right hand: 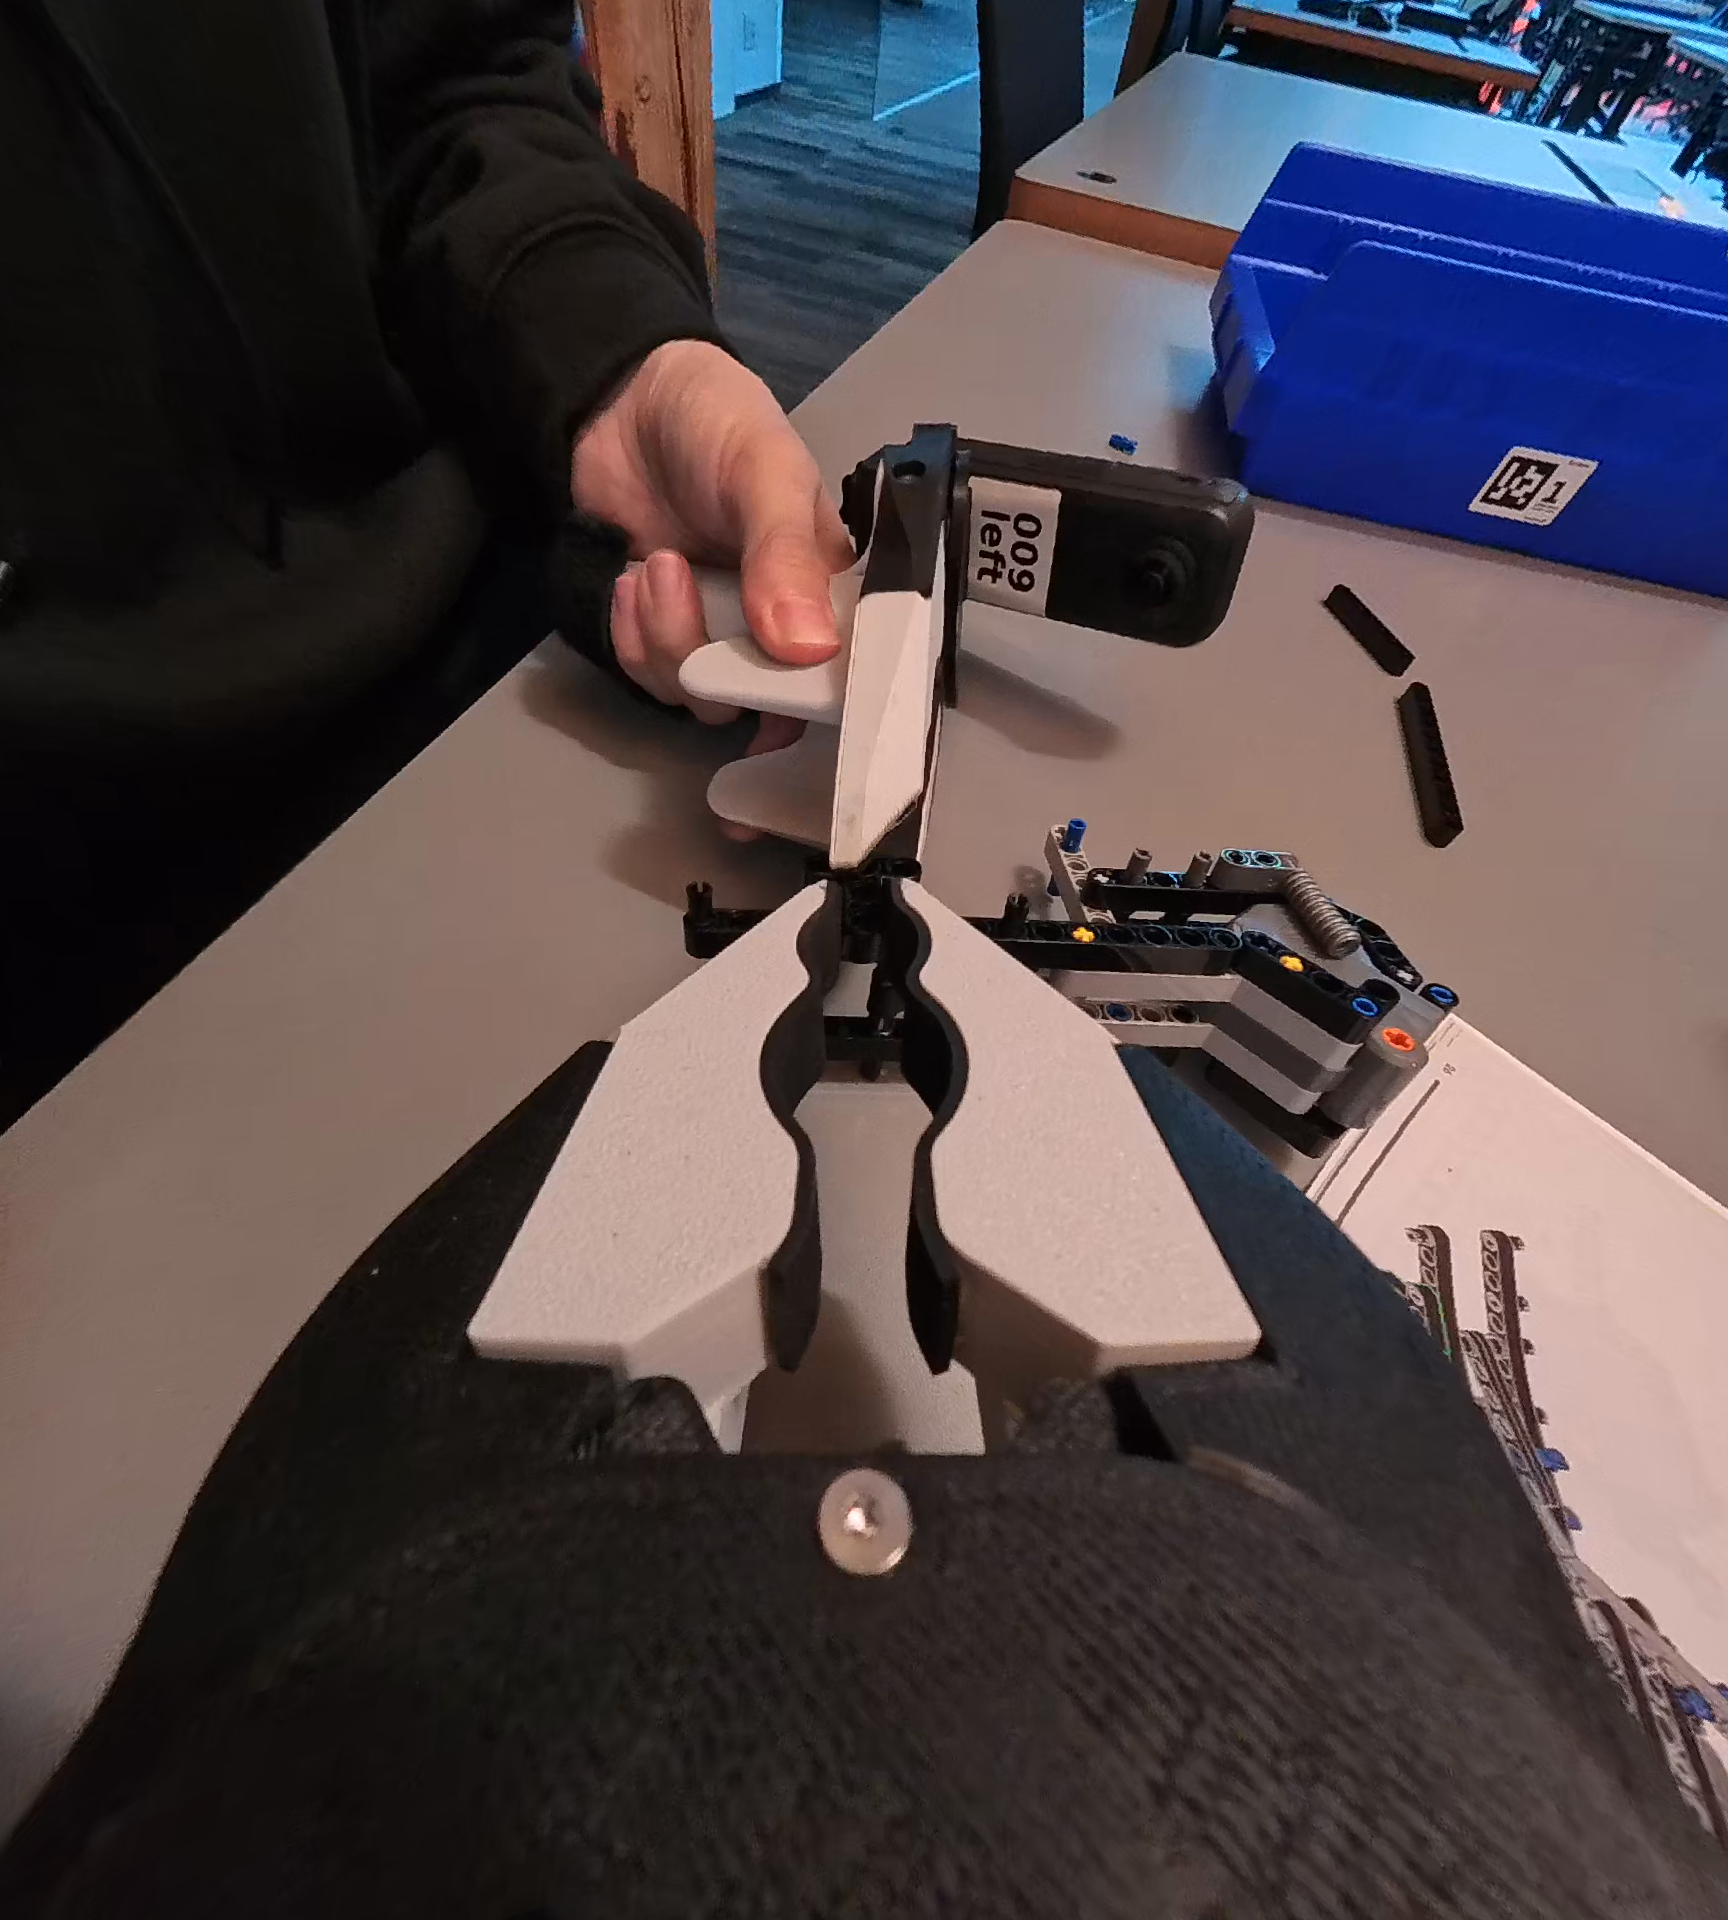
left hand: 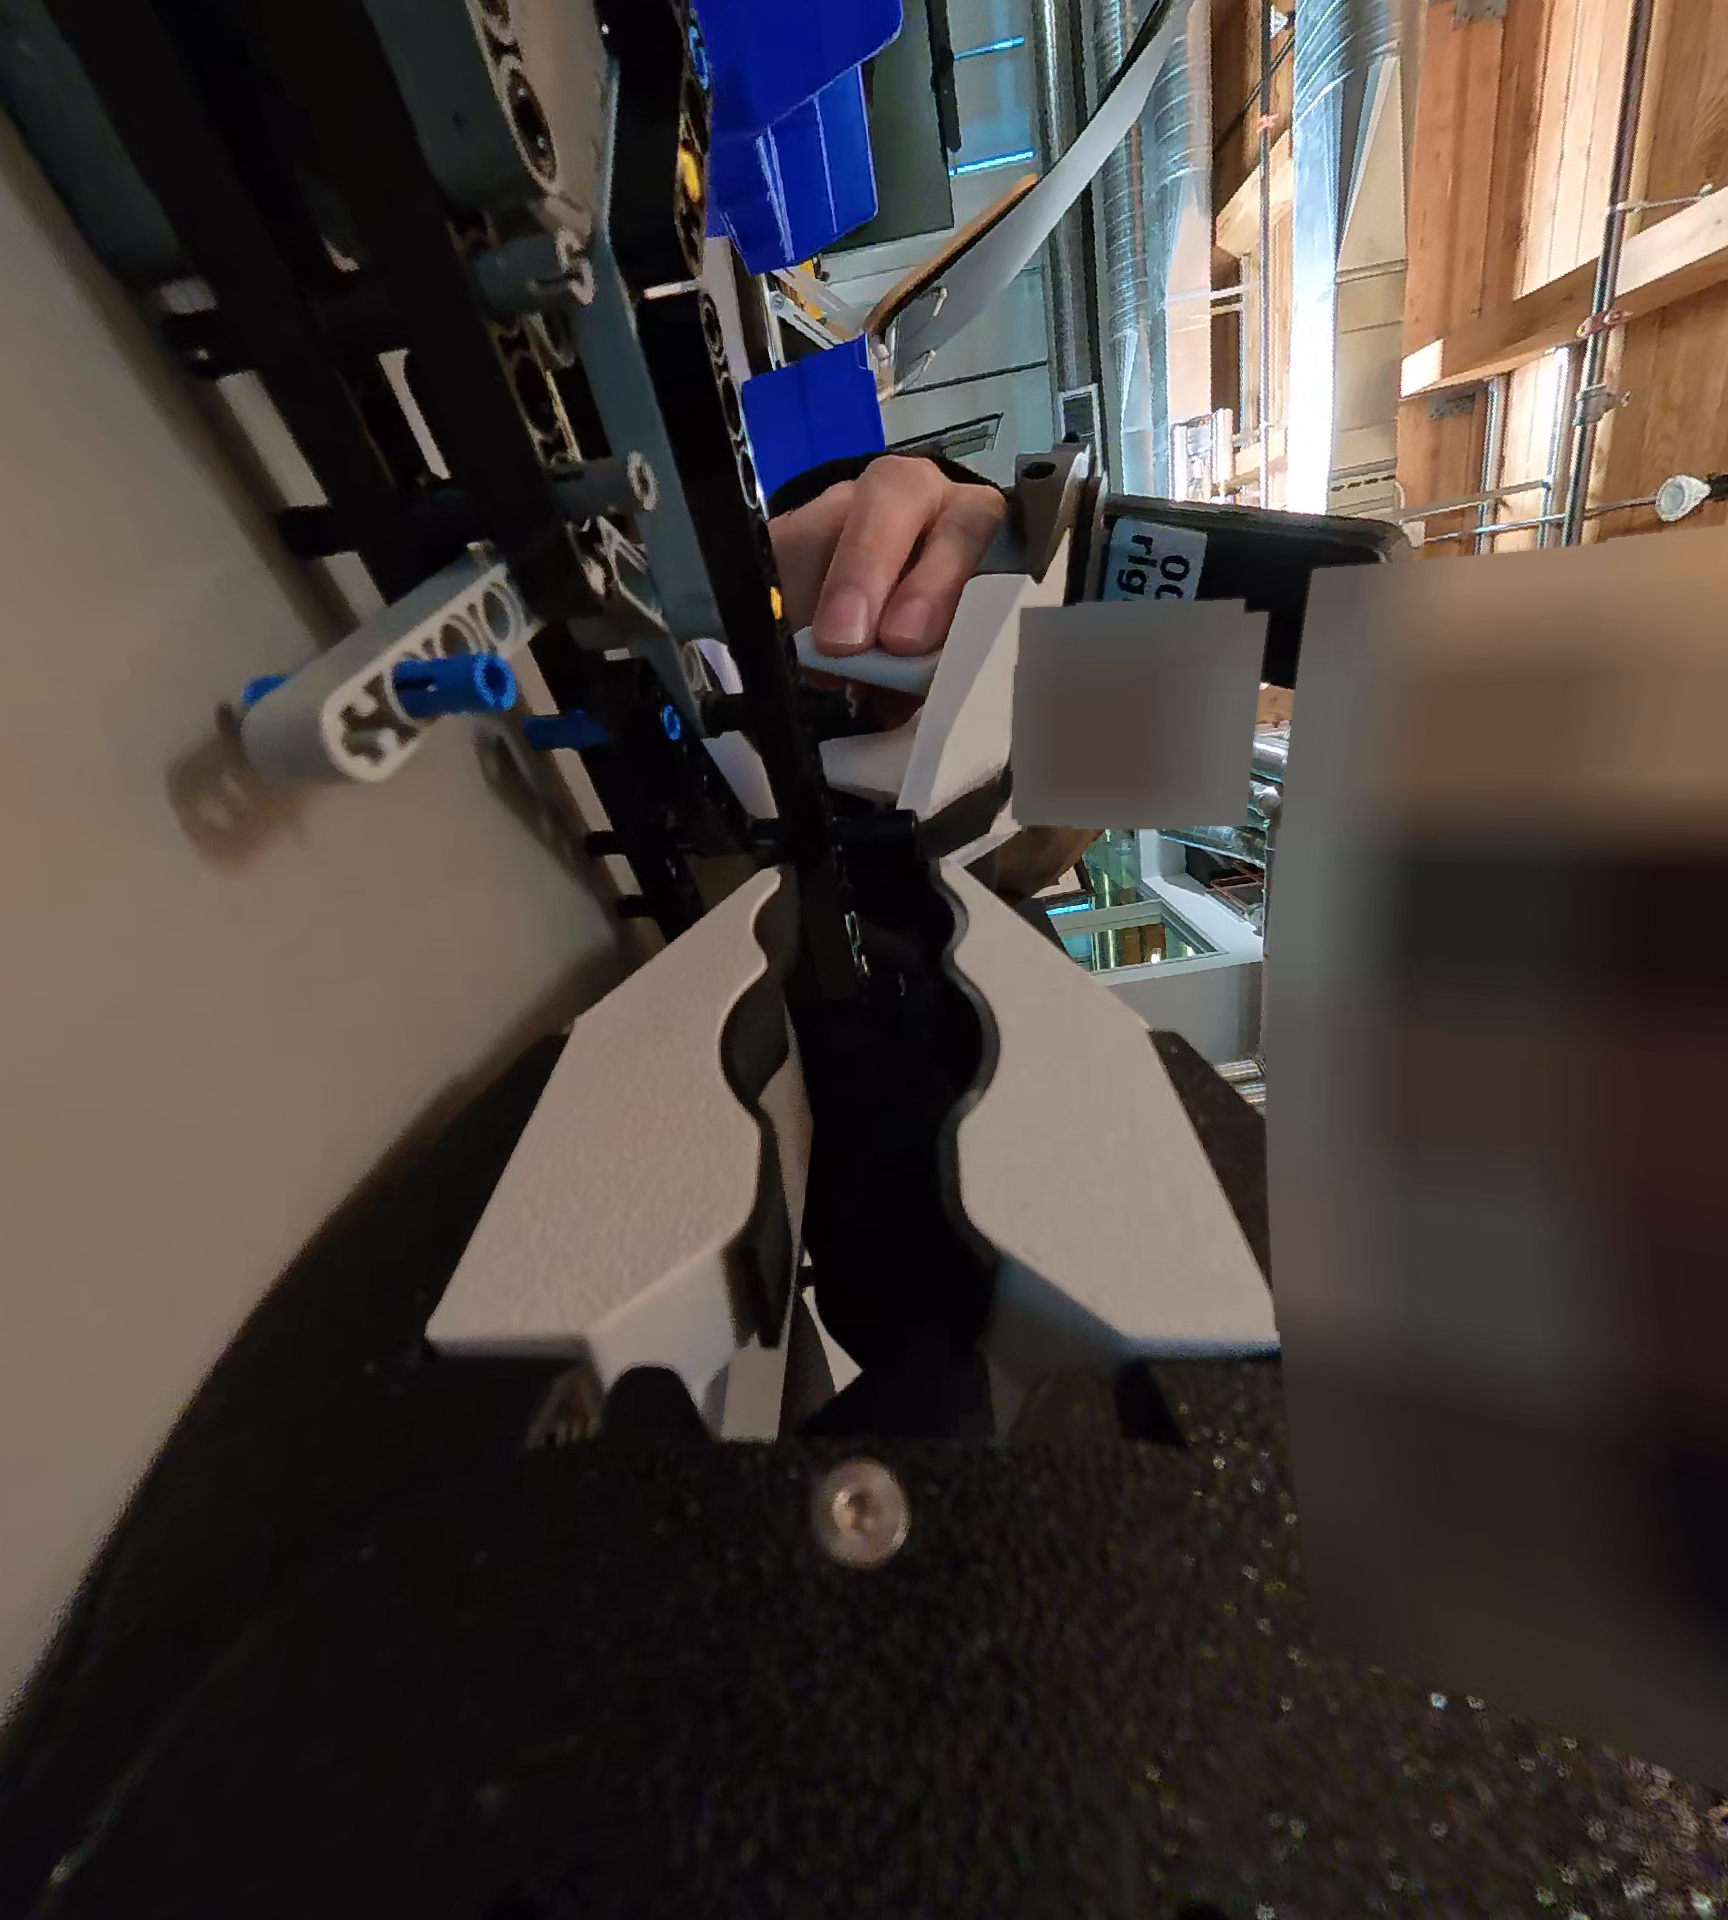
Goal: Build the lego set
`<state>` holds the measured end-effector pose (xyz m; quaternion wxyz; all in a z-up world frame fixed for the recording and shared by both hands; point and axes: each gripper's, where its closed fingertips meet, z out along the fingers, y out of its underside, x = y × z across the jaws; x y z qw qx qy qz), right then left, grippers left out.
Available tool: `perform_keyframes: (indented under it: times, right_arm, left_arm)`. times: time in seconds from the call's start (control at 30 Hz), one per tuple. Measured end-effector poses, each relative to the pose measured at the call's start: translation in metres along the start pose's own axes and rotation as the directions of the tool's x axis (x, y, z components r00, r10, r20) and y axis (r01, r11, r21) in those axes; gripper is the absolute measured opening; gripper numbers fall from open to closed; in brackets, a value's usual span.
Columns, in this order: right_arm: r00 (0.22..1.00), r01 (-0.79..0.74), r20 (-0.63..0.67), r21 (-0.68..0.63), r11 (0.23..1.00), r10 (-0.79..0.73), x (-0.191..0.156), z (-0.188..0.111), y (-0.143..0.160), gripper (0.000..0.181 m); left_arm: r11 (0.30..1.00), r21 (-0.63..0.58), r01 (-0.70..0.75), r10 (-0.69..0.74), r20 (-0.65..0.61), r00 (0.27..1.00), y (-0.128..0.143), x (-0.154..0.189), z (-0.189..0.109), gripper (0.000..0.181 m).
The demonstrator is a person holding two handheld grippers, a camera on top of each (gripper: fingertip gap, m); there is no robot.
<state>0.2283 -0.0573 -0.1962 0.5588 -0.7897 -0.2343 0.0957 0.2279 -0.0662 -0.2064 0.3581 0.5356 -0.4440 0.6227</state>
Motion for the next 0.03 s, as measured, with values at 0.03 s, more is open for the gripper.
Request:
perform_keyframes:
  times: [0.03]
  right_arm:
    - [1.000,-0.005,0.000,0.006,1.000,0.005,-0.0001,0.0001,-0.0001,0.005]
  left_arm:
    - [1.000,0.003,-0.003,0.003,0.001,1.000,-0.0001,-0.0001,0.0000,0.023]
